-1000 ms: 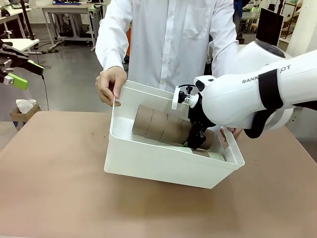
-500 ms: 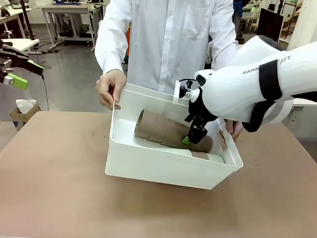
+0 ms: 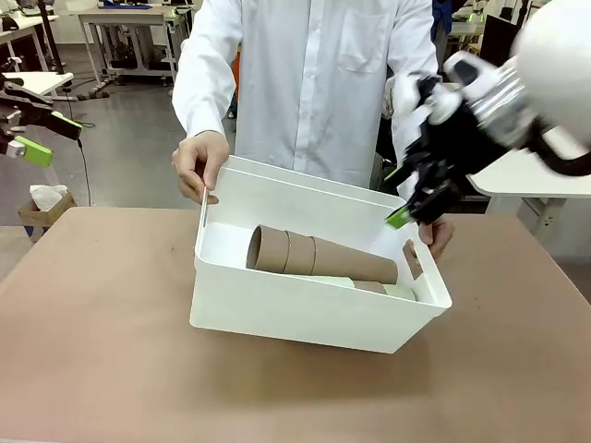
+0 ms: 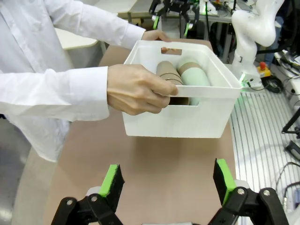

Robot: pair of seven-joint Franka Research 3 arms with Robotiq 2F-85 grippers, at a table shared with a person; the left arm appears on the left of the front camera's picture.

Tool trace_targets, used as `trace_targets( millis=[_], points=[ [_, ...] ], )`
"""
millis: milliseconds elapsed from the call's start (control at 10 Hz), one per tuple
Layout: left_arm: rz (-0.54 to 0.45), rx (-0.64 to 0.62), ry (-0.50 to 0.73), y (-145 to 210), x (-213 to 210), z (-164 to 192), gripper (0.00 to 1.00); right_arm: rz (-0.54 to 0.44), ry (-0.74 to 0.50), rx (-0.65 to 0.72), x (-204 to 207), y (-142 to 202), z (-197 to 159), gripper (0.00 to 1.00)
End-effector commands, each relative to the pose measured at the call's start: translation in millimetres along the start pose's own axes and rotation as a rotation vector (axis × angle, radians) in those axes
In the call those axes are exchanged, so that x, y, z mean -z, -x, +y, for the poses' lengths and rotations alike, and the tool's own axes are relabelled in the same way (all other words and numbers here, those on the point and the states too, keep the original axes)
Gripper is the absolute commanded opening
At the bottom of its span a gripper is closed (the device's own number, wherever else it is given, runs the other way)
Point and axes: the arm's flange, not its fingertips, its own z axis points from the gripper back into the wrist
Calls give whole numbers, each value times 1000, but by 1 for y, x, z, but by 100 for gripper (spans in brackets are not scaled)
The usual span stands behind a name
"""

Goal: Stack the cups and store them in the basket.
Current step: Place the stack of Reusable plastic cups into the Pantry Basket.

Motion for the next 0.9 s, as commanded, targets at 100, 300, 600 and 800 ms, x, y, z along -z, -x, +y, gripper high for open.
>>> trace_targets(
  millis=[100, 300, 600, 800],
  points=[
    [-12, -7, 3, -2, -1, -1, 100, -168, -59, 14, -95, 42, -10, 100],
    [-12, -7, 3, -2, -1, -1, 100, -315, -85, 41, -150, 89, -34, 100],
    [-12, -7, 3, -2, -1, -1, 100, -344, -81, 73, -169, 134, -62, 100],
    [-12, -7, 3, -2, -1, -1, 100, -331, -64, 83, -178, 136, -44, 100]
  ],
)
